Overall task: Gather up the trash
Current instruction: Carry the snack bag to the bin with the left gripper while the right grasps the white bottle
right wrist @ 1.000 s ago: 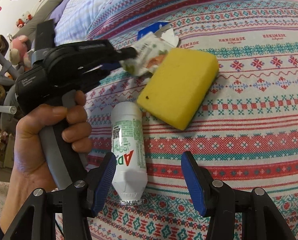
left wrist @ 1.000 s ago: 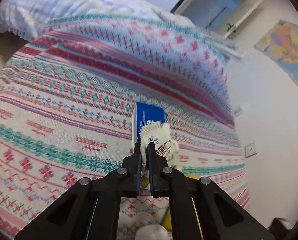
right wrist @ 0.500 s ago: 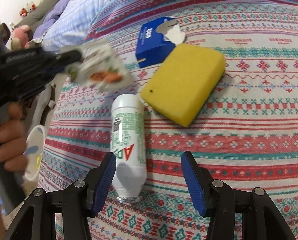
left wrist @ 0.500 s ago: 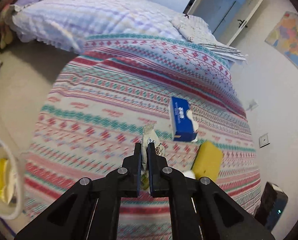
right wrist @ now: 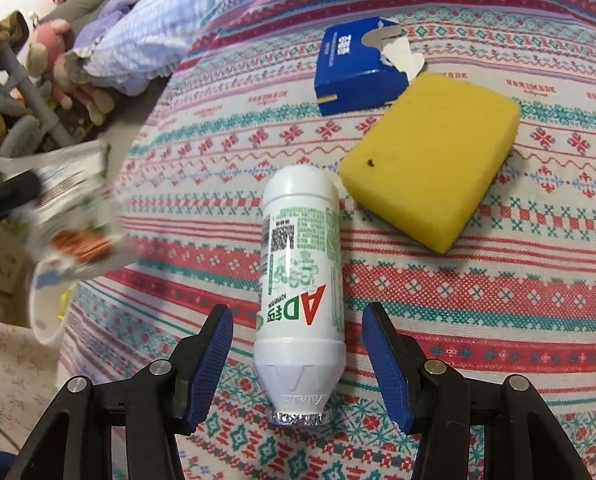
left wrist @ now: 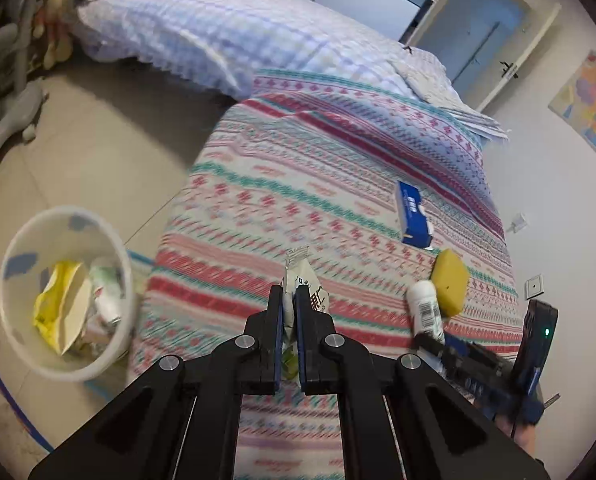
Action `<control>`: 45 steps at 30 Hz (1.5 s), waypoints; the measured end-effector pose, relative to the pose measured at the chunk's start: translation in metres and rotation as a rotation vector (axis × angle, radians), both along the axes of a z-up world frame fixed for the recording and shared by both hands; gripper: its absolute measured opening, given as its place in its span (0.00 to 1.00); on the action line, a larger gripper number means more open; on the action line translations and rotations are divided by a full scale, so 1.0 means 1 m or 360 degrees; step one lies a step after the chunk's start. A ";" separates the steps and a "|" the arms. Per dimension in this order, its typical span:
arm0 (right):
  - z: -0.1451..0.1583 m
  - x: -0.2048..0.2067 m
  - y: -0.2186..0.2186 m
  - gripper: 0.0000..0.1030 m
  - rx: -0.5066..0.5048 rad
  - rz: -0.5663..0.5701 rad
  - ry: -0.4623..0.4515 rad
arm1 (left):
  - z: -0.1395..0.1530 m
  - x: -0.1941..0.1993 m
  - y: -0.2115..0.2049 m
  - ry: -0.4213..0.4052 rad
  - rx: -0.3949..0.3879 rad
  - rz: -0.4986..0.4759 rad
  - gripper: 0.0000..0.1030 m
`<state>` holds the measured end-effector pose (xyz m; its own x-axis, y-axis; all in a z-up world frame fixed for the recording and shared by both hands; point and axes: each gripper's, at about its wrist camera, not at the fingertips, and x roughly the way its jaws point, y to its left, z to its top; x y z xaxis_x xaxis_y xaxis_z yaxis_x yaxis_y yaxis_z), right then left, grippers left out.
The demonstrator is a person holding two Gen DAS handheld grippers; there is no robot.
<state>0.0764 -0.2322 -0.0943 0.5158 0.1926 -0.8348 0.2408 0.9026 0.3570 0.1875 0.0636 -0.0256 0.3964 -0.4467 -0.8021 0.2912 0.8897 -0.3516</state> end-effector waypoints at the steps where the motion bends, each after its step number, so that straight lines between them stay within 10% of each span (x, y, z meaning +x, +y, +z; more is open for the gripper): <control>1: -0.001 0.001 0.002 0.57 -0.0025 0.0002 0.0003 | 0.001 0.001 0.007 -0.0004 -0.0001 0.0017 0.05; 4: -0.001 0.008 0.005 0.39 -0.0095 0.0009 -0.0006 | 0.005 0.003 0.036 -0.0039 0.0002 0.0082 0.05; 17: 0.010 0.001 0.044 0.38 0.0002 0.0080 -0.0112 | -0.009 0.019 0.174 0.0016 0.0011 0.0455 0.05; 36: 0.009 0.011 0.130 0.38 0.0108 0.0290 -0.0184 | -0.047 0.043 0.184 0.0190 0.0315 0.0450 0.15; 45: -0.002 0.015 0.166 0.38 0.0150 0.0336 -0.0168 | -0.034 0.041 0.212 0.0166 0.0140 0.0590 0.30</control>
